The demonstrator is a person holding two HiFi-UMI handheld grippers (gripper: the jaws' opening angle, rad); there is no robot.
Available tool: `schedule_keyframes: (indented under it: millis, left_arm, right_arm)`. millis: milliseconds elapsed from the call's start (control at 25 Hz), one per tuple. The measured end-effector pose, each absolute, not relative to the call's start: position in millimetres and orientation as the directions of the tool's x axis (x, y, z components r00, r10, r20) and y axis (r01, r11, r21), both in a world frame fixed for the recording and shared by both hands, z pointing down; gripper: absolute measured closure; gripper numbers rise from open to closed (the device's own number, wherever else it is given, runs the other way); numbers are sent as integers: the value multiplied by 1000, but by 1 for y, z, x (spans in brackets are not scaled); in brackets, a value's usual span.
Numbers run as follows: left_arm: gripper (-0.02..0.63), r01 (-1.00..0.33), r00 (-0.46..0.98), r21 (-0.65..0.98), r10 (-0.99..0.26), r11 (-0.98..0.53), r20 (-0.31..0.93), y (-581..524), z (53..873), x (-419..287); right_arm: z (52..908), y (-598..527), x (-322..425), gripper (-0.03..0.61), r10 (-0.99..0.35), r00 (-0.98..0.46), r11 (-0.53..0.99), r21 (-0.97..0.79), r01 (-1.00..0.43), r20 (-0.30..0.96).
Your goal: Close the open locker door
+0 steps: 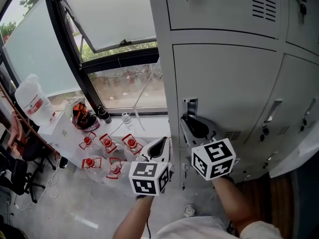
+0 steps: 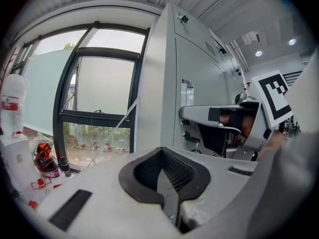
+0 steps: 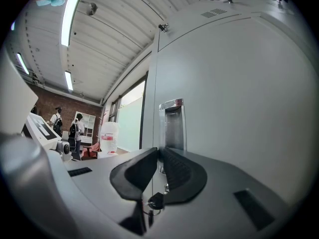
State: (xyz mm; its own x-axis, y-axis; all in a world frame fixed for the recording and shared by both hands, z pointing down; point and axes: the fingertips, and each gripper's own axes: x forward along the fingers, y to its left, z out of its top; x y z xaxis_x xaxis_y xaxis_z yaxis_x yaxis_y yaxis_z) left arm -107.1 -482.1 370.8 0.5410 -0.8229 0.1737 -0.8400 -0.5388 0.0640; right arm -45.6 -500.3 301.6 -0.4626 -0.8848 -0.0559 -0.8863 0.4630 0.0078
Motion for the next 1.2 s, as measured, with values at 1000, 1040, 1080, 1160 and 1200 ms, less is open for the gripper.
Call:
schedule_keyframes:
  millis: [1000,1040,1080,1160,1200]
  left_arm:
    - [606,-867,497,66,-851,-494,169,-457,370,-131]
    - [606,-867,498,66,-850,-494,170,-455,371,-131]
    - [606,-866,500,65,-849,-496,171,-454,371,-130]
    - [606,-863,504,63,-847,-501,170,-452,370,-128]
    - [606,-862,507,61,-845,-504,169,-450,369,-127]
  right_arm:
    - [305,-496,-40,538,-907,-420,419,54,-906,-25]
    - [305,-495,-41,538,-904,-426,424,53,-904,-25]
    - [305,-494,-42,538,-902,-432,430,53,-901,-25]
    - [305,-491,-43,538,-897,-441,440,52,-897,-27]
    - [305,-489,-43,538,-895,-445,443,50,-895,-30]
